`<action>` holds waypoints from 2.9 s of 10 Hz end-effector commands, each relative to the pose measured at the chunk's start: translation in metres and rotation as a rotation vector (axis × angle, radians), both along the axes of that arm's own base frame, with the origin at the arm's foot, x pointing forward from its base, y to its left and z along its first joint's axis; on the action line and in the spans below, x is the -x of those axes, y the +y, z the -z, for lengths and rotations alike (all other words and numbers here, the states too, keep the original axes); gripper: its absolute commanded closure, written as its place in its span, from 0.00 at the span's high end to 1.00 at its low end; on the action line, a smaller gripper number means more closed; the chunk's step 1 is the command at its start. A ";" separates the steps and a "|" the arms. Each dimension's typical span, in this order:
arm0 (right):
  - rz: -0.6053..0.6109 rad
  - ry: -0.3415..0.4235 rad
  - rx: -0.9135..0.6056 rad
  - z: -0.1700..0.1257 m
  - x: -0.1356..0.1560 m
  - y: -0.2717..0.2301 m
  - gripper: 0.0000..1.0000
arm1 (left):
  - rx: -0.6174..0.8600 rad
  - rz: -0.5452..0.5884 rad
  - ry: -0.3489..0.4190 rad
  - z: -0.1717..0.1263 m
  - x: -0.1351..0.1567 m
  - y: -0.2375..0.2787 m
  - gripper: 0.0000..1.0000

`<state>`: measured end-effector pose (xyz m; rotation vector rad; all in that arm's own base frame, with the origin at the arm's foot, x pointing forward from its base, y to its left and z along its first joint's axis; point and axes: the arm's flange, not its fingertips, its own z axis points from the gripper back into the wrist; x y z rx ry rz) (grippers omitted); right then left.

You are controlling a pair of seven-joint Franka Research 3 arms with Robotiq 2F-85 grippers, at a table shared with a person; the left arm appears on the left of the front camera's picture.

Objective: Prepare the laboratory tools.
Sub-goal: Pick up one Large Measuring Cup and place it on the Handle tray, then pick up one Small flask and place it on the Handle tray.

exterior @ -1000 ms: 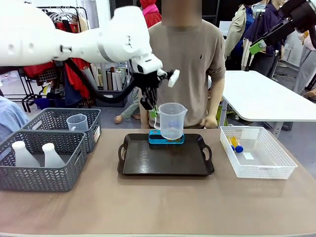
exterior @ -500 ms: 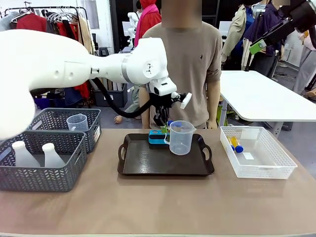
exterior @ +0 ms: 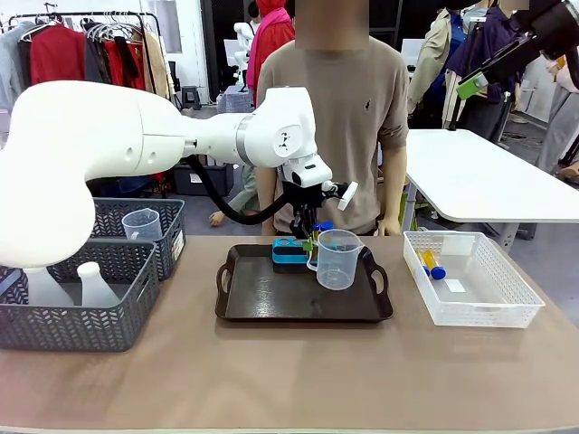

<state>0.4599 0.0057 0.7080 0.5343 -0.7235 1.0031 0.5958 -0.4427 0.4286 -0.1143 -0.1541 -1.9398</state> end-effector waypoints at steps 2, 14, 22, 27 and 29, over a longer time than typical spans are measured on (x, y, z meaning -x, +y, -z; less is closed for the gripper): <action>-0.005 -0.002 -0.003 -0.001 0.001 0.001 1.00 | 0.000 0.000 0.000 0.000 0.000 0.000 0.00; -0.005 -0.002 -0.003 -0.001 0.001 0.001 1.00 | -0.007 -0.044 -0.006 0.023 0.008 0.001 0.87; -0.005 -0.002 -0.003 -0.001 0.001 0.001 1.00 | 0.024 -0.056 -0.013 -0.023 0.021 0.019 1.00; -0.005 -0.002 -0.003 -0.001 0.001 0.001 1.00 | 0.017 -0.052 -0.024 -0.022 0.013 0.012 1.00; -0.005 -0.002 -0.003 -0.001 0.001 0.001 1.00 | 0.017 -0.052 -0.024 -0.022 0.013 0.012 1.00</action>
